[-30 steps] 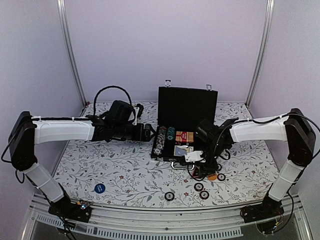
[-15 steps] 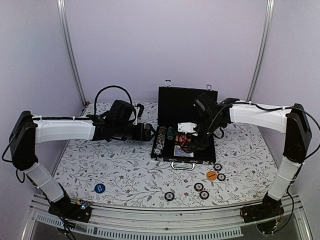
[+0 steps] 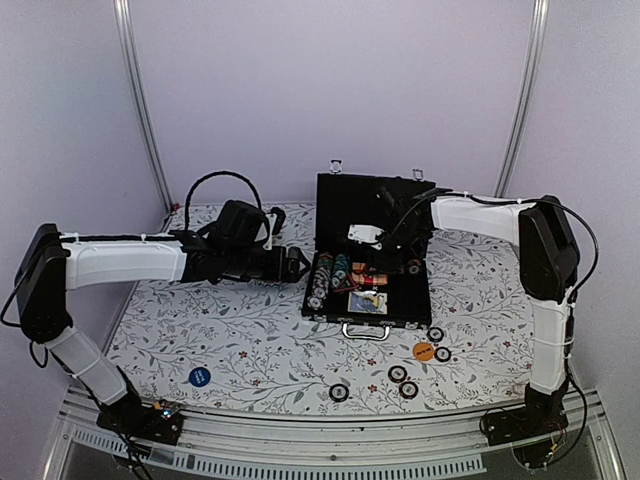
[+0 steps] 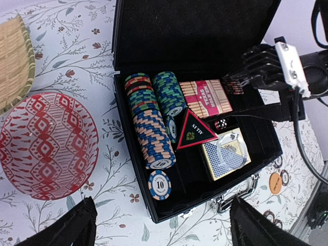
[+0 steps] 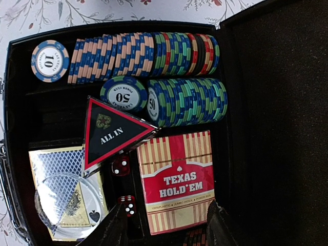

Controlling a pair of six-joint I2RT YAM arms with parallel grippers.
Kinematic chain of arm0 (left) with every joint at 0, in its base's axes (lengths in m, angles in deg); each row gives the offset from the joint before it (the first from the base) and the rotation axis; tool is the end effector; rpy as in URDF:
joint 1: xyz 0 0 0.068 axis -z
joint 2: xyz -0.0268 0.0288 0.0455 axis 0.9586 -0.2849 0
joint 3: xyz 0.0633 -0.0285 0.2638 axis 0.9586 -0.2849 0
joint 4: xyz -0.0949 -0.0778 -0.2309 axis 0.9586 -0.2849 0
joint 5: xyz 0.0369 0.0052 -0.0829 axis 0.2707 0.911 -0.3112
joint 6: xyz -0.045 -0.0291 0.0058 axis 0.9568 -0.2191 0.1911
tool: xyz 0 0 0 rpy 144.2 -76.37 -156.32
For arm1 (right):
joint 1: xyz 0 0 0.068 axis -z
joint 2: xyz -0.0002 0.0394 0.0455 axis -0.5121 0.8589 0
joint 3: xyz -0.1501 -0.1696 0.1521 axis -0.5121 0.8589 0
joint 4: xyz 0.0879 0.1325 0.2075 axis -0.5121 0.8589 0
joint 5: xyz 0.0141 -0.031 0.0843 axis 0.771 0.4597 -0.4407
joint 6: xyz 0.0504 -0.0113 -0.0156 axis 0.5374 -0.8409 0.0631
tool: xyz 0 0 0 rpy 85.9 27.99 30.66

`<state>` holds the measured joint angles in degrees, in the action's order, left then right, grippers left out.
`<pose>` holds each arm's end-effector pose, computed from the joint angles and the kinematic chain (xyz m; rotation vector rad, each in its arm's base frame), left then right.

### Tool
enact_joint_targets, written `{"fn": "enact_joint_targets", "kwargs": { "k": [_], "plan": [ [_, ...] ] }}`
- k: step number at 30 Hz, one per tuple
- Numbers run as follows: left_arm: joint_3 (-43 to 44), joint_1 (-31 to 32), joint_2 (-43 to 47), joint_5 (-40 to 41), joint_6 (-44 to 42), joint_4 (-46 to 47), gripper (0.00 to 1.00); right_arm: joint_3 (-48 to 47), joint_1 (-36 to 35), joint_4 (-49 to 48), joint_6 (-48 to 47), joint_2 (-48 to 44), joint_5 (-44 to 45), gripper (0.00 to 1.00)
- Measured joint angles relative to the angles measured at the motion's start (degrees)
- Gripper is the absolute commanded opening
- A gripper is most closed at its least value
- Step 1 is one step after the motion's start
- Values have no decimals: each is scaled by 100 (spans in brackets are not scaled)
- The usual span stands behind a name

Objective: Pack up texas hold em set

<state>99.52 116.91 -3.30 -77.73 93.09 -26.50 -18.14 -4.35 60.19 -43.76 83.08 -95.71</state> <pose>0.2560 -0.2420 0.2334 0.2735 2.3130 -0.6595 0.3612 0.2619 0.2084 -1.7431 1.9612 0.1614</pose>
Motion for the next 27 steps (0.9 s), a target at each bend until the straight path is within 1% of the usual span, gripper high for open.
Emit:
{"fn": "enact_joint_targets", "kwargs": {
  "k": [7, 13, 15, 20, 27],
  "plan": [
    [-79, 0, 2, 0, 28, -4, 90, -2, 33, -20, -2, 72, -101, 55],
    [-79, 0, 2, 2, 24, -9, 90, 192, 4, 61, 22, -116, -706, 63],
    [-79, 0, 2, 4, 26, -7, 90, 190, -52, 42, 92, -131, -752, 66],
    [-79, 0, 2, 2, 26, -9, 90, 144, -391, -52, 385, -48, -516, 69],
    [-79, 0, 2, 11, 26, -20, 90, -337, -846, -216, 706, 577, 0, 68]
  ]
}}
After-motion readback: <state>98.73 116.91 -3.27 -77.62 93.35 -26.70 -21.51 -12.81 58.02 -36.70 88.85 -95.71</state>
